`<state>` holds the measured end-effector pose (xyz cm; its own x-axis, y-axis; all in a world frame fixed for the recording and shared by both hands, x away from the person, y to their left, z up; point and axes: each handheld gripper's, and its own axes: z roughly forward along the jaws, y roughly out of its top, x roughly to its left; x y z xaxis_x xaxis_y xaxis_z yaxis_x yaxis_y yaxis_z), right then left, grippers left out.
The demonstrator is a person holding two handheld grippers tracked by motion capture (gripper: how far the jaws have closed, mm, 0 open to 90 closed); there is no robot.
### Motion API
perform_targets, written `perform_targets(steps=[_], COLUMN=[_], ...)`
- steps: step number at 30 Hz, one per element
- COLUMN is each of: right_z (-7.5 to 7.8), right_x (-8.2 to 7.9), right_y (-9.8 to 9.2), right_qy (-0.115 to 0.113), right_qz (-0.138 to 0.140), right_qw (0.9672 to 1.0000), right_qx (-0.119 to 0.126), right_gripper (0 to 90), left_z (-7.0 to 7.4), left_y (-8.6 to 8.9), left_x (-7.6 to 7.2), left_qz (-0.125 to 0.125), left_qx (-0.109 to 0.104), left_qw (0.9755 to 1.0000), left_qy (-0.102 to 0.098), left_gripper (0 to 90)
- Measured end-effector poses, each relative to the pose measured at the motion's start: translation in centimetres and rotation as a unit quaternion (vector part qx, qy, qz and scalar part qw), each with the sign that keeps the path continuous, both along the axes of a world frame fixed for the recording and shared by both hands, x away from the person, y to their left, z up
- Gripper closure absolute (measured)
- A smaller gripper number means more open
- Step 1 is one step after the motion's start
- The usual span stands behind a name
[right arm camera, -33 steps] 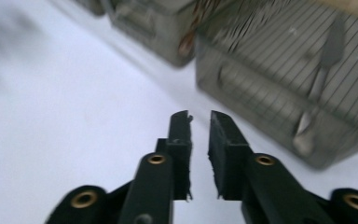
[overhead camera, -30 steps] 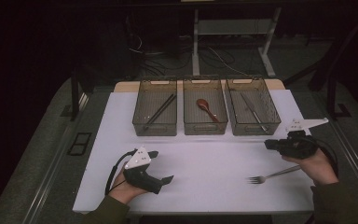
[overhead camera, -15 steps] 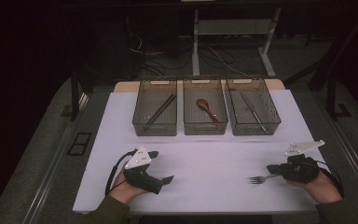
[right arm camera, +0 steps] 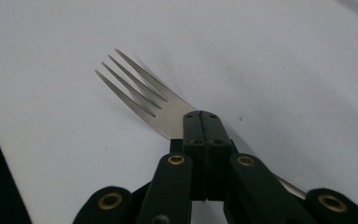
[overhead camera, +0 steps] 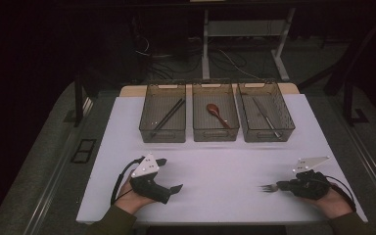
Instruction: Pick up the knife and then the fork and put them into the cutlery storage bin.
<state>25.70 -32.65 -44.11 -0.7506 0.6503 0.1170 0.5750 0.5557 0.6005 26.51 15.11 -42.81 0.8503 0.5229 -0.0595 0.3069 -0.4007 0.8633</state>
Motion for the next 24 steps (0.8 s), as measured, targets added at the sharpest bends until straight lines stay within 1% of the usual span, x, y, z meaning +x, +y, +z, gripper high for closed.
perform_targets(steps=[5,7,14,16,20,21,23,24], right_z=[-0.1,-0.2,-0.2,-0.3,-0.2,0.0,0.7,1.2], right_x=[0.4,0.8,2.1,2.5,2.6,2.6,2.6,2.7], right_y=[0.3,0.4,1.0,1.1,1.1,1.0,0.8,0.7], right_qy=[-0.01,-0.013,-0.026,-0.025,-0.022,-0.02,-0.024,-0.03], right_qz=[-0.008,-0.015,-0.023,-0.024,-0.02,-0.016,-0.003,0.005], right_qw=[0.9999,0.9998,0.9994,0.9994,0.9996,0.9996,0.9997,0.9995], right_qx=[0.001,0.001,-0.006,-0.006,-0.005,-0.004,-0.001,-0.009], right_gripper=[90.0,90.0,90.0,90.0,89.9,88.4,81.3,79.5], left_z=[0.0,0.0,0.0,0.0,0.0,0.0,0.0,0.0], left_y=[0.0,-0.1,0.0,-0.1,0.0,0.0,0.0,0.0], left_x=[0.0,0.0,0.0,0.0,0.0,0.0,0.0,0.0], left_qz=[0.0,0.001,0.002,0.002,0.001,0.001,0.002,0.003], left_qx=[0.0,-0.002,-0.002,-0.002,-0.001,-0.001,-0.002,-0.004], left_qw=[1.0,1.0,1.0,1.0,1.0,1.0,1.0,1.0], left_qy=[-0.001,0.0,0.0,0.0,-0.001,-0.001,-0.001,0.0], left_gripper=[0.0,0.0,0.0,0.0,0.0,0.0,0.0,0.0])
